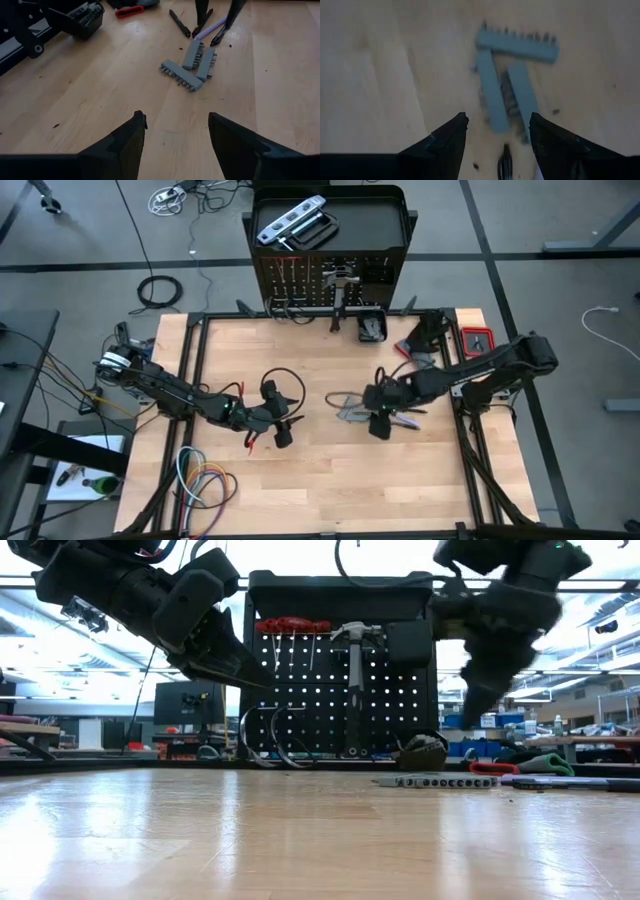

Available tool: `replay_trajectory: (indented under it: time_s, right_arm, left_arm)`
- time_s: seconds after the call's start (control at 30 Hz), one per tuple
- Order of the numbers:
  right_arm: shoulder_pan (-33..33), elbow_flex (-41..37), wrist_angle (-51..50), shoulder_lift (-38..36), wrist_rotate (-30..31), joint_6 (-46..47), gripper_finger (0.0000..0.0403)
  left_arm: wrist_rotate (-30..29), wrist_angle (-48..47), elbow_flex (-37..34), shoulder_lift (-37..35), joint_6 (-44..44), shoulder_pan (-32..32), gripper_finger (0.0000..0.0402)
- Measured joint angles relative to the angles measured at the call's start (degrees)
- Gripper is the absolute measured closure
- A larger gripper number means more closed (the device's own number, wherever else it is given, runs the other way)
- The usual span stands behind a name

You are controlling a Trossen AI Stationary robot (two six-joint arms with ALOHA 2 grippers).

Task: Hang tools onto peg board
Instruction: Put the top right terminal block into the bottom basket of the peg board

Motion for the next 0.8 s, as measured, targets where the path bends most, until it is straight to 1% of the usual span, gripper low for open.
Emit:
replay_trajectory:
  time_s: [0.1, 0.2, 0.4, 0.57, 0.7, 0.8]
  right_arm:
    - [1.27, 0.00, -3.12, 2.10, 0.88, -2.03, 0.0185]
    - [1.28, 0.00, -4.01, 4.39, 1.68, -4.60, 0.0185]
    - [-1.92, 0.00, -3.88, 7.49, 1.76, -9.79, 0.0184]
    - [-4.76, -0.08, -3.16, 9.22, 0.91, -13.42, 0.0184]
    - [-6.55, 0.00, -0.31, 13.25, -2.76, -15.49, 0.0187]
    - [-7.02, 0.29, 0.13, 15.87, -3.33, -16.94, 0.0195]
  left_arm:
    - [0.02, 0.08, -0.01, 0.00, 0.15, 0.00, 0.0184]
    - [0.00, 0.15, -0.01, -0.01, 0.40, 0.00, 0.0184]
    - [-0.20, -0.24, 0.02, -0.01, 0.47, 0.00, 0.0184]
    - [-0.50, -0.48, 0.02, 0.00, 0.67, 0.00, 0.0184]
    - [-0.57, 0.27, -0.01, -0.01, 2.18, 0.00, 0.0184]
    - [-0.01, 0.67, 0.02, 0.00, 1.52, 0.00, 0.0184]
